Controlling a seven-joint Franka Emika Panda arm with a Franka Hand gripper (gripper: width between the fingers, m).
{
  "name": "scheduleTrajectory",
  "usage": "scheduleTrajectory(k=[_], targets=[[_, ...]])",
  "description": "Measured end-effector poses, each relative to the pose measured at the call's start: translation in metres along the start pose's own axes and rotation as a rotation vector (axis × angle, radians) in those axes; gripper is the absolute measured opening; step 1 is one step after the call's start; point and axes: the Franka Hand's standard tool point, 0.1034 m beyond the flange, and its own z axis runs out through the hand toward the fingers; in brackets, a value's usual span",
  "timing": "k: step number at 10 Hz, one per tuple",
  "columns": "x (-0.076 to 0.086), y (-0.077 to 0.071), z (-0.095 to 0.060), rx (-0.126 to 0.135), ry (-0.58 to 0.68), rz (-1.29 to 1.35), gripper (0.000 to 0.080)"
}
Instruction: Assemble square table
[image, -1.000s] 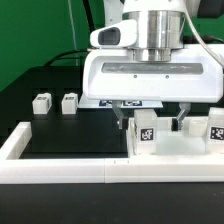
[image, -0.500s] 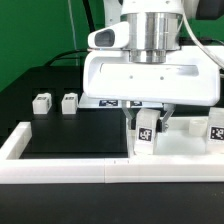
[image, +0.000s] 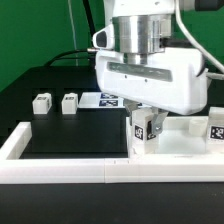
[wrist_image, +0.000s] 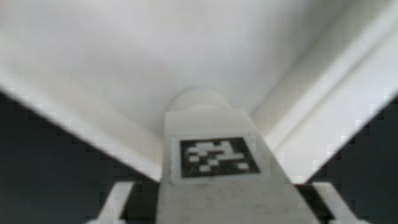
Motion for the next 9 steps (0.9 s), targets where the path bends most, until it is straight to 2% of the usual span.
scheduleTrajectory(k=[1,2,5,6,7,8,9], targets=[[0.0005,0.0015,0.0020,0.022,-0.028,0.166,0.0288],[0.0008,0.0016,0.0022,0.028,-0.037,0.282,0.0290],[0.0003,0.0014,0.0023,0.027,-0.038,0.417,0.0290],[0.0000,0.0013,0.0025,0.027,-0.036,0.362,0.0290],[-0.0030,0.0006,0.0019,0.008,-0.018,0.154,0.0384],[-0.0030,0.0001,-0.0005,0.002,-0.006,-0.082,0.0523],[0.0012,0.0057,0.0001,0.007,-0.005,-0.264,0.0614]])
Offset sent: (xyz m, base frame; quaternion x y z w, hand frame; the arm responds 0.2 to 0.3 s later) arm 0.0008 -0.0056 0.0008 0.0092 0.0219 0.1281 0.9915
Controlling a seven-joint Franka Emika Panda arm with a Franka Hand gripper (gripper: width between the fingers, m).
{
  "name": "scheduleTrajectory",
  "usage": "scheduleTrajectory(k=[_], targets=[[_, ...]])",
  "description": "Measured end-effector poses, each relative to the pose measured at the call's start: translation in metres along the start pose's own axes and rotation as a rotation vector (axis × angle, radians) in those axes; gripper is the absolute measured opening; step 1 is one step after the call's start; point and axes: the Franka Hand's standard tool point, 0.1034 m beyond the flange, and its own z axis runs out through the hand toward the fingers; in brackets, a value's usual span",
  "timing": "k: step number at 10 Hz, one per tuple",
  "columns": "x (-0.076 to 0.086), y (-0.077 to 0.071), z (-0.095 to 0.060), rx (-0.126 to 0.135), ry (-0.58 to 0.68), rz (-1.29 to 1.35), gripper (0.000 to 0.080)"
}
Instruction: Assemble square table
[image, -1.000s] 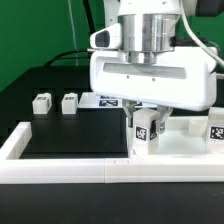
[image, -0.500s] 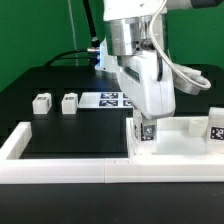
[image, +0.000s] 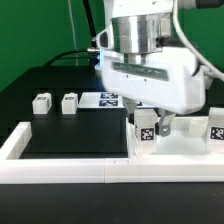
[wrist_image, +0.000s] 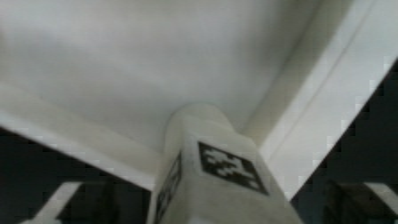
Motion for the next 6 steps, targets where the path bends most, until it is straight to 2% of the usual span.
scheduleTrajectory(k=[1,3,4,6], targets=[[0.001,0.007,0.002,0.002,0.010,-0.031,0.0614],[0.002,0.007,0.002,-0.010,0.016,-0.201,0.0642],[0.000,0.004,0.002,-0.029,0.025,-0.393,0.0648],[-0.007,-0.006,0.000,-0.031,0.024,-0.662,0.0649]])
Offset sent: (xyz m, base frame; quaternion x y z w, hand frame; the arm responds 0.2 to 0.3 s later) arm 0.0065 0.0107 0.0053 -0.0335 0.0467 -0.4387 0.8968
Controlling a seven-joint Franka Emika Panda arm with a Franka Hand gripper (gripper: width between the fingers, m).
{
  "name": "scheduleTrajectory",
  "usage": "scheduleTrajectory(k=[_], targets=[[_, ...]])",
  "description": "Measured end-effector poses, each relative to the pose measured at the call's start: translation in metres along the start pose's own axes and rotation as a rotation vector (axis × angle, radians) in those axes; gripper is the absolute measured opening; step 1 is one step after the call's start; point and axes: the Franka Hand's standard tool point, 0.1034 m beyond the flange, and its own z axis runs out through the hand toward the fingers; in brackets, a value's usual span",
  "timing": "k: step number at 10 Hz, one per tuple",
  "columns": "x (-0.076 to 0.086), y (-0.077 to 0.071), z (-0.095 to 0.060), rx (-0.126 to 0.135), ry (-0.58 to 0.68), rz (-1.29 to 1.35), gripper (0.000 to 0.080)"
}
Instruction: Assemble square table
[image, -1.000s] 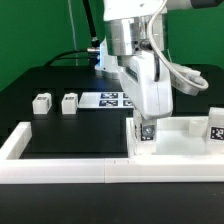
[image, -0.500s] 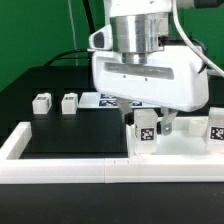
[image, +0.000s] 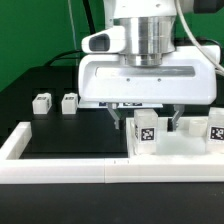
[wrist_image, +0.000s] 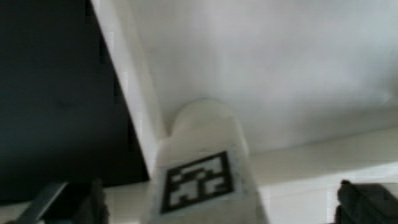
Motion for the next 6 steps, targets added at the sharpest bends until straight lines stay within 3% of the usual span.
scheduleTrajectory(k=[2,3,4,5,6], targets=[[0.0003,0.0022,0.0004,-0.003,0.009,-0.011,0.0649],[0.0003,0.0023,0.0004,-0.003,0.009,0.010,0.0549],[0.0003,0.0023,0.0005,-0.002,0.009,0.031,0.0549],[0.0000,0.0052,0.0007,-0.005,0.008,0.099,0.0337],[-0.0001,0.0055,0.0008,-0.005,0.008,0.130,0.0288]])
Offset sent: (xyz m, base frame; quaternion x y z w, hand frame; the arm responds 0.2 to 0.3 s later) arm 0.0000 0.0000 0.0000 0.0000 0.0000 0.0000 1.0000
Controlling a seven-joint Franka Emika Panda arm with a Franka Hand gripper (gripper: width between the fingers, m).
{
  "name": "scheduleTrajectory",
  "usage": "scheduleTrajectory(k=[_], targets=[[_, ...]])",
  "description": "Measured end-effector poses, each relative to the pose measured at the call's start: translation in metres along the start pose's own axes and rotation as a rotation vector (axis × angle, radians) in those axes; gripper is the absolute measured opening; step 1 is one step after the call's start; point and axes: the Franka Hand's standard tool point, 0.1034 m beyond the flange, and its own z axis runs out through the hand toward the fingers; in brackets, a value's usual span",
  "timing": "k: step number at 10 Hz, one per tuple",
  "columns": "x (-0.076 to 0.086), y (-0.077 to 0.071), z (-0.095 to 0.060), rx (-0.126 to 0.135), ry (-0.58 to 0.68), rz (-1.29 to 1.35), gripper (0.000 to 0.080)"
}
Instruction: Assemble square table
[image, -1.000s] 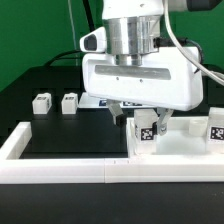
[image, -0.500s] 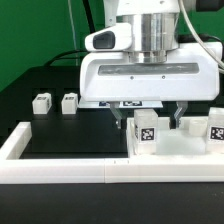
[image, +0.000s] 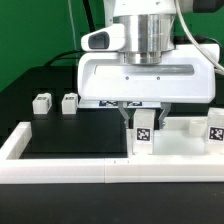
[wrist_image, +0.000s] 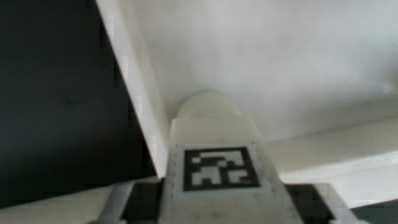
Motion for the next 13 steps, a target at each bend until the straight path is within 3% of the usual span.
scheduleTrajectory(k=[3,4,6,9,11,13], targets=[[0.000,0.000,0.000,-0.004,-0.005,0.164,0.0288],[0.001,0.001,0.000,-0.035,-0.021,0.287,0.0288],[0.000,0.005,-0.001,-0.064,-0.041,0.448,0.0306],[-0.001,0.010,-0.001,-0.084,-0.034,0.552,0.0328],[-0.001,0.010,-0.001,-0.083,-0.034,0.552,0.0334],[-0.001,0.010,-0.001,-0.083,-0.034,0.552,0.0621]])
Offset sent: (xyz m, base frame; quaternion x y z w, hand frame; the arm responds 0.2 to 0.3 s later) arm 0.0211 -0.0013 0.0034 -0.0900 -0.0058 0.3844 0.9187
